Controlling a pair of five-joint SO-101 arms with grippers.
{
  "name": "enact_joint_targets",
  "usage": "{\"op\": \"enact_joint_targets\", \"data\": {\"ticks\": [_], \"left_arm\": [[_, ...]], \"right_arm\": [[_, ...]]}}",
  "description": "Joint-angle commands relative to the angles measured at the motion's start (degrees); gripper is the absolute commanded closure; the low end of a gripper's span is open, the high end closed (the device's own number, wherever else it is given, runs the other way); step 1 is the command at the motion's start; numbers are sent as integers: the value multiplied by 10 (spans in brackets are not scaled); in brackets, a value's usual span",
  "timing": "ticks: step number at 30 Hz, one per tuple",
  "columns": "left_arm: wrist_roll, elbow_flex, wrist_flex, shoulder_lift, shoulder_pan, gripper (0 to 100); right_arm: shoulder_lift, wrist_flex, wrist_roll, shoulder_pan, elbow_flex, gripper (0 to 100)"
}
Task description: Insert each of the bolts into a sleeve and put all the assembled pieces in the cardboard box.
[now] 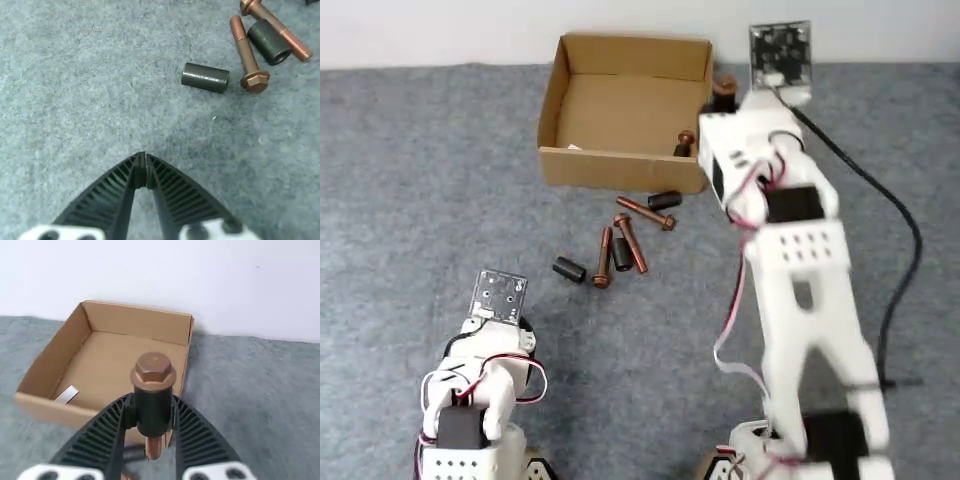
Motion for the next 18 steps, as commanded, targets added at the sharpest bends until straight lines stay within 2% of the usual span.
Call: {"op": "enact_joint_targets", "data": {"ticks": [1,10,15,18], "left_arm": [[5,-3,11,-3,-1,994],[6,-3,11,-3,-2,994],[6,-3,11,-3,-2,994],[6,-3,11,-3,-2,994]], "right_arm": [[85,-47,-3,5,-88,990],[326,-108,-2,5,-240,990],[444,-99,-2,7,-339,990],[484,-54,-2,5,-374,990]]}}
